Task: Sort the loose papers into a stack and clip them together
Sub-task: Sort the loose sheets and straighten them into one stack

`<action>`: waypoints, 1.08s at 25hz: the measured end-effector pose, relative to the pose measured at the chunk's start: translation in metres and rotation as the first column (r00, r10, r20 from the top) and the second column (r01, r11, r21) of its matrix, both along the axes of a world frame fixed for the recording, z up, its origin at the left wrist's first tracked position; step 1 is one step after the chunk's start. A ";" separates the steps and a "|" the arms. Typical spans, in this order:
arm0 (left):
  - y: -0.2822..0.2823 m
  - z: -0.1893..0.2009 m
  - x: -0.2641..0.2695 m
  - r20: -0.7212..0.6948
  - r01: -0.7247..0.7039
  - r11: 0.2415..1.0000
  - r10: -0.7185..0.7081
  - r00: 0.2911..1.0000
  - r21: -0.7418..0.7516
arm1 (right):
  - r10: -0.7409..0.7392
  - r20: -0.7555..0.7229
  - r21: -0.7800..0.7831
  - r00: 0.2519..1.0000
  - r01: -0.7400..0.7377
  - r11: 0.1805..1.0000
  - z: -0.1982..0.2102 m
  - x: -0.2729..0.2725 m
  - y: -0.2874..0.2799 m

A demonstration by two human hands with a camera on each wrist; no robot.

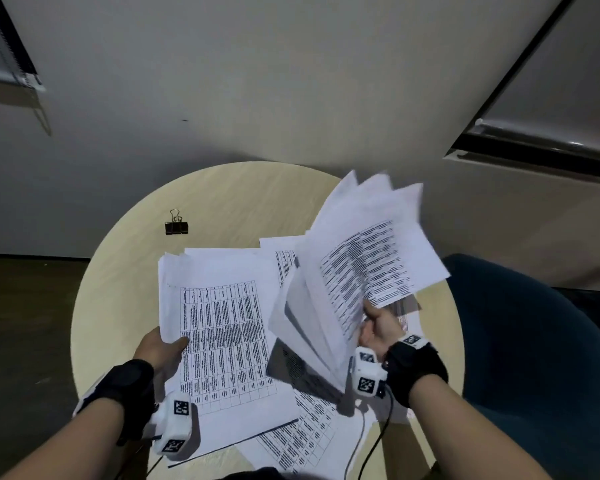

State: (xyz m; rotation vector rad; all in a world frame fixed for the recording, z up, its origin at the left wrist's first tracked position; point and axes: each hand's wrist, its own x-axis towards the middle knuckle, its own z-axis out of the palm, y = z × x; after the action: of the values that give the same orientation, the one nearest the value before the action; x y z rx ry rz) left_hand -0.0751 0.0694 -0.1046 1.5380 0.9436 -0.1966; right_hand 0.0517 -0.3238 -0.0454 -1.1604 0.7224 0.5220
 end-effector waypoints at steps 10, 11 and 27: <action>0.009 -0.011 -0.001 0.038 0.073 0.997 -0.074 0.997 0.027 | 0.211 -0.112 -0.802 0.971 -0.214 0.558 0.005 -0.029 0.017; 0.011 -0.013 0.000 0.036 0.087 0.996 -0.087 0.996 0.019 | 0.150 -0.064 -0.838 0.987 -0.135 0.528 0.018 -0.028 0.015; 0.002 -0.012 -0.002 0.077 -0.029 0.989 0.040 0.996 -0.145 | 0.139 0.372 -0.536 0.918 0.090 0.839 0.037 -0.026 0.096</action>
State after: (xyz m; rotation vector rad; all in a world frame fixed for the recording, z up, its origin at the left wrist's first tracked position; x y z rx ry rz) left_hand -0.0767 0.0710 -0.1171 1.3862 0.8737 -0.1732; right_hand 0.0257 -0.2275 -0.0083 -1.7534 0.5062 0.0751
